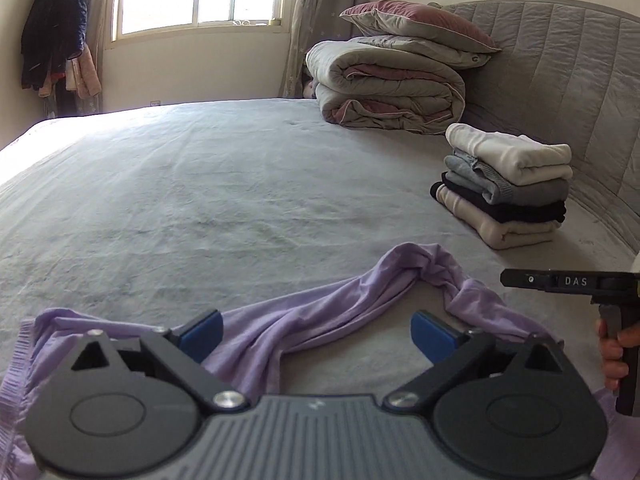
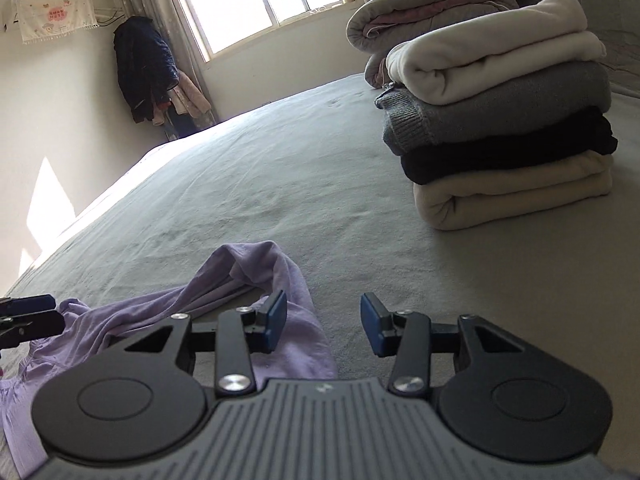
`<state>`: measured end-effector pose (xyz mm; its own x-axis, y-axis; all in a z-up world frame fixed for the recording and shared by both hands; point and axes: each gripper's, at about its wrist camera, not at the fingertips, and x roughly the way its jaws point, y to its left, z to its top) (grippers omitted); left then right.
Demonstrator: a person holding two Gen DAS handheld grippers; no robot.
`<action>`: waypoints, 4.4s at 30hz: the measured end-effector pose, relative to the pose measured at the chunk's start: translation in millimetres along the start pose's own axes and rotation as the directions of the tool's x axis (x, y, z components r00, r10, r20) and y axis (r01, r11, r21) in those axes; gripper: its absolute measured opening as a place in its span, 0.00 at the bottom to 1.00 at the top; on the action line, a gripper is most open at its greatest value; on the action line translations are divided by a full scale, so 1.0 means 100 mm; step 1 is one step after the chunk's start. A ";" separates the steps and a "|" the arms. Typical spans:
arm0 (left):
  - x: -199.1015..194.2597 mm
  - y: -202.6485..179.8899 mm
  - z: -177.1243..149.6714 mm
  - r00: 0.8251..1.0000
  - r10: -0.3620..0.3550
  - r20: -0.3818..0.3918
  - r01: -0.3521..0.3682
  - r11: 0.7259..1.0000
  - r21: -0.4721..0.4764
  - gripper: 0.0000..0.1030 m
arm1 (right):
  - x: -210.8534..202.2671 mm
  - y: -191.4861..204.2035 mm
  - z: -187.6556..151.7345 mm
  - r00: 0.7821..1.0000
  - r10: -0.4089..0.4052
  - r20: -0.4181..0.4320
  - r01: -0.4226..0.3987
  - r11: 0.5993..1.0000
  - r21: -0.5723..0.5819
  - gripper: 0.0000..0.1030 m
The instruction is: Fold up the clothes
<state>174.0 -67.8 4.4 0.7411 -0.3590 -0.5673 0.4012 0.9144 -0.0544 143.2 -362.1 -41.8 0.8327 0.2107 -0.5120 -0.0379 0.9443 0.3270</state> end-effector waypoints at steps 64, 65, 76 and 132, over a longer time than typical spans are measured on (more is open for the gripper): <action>0.66 0.30 -0.15 0.985 -0.127 0.120 0.150 0.967 -0.206 0.04 | -0.10 0.23 -0.18 0.933 -0.328 -0.149 0.231 0.862 -0.451 0.13; 0.66 0.30 -0.15 0.985 -0.128 0.120 0.150 0.967 -0.206 0.04 | -0.08 0.23 -0.16 0.933 -0.330 -0.146 0.237 0.865 -0.441 0.14; 0.65 0.30 -0.14 0.982 -0.153 0.113 0.173 0.966 -0.194 0.04 | 0.10 0.15 -0.01 0.920 -0.379 -0.097 0.321 0.873 -0.366 0.01; 0.85 -1.36 0.47 0.841 -0.486 -0.239 0.535 0.814 0.226 0.65 | -0.80 -1.18 -0.14 0.919 -0.382 0.094 0.298 0.833 0.465 0.49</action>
<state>207.4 -231.7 2.2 0.2998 -0.7015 -0.6466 0.8449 0.5100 -0.1616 73.2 -487.4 -50.3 0.8321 -0.1908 -0.5208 0.4741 0.7320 0.4893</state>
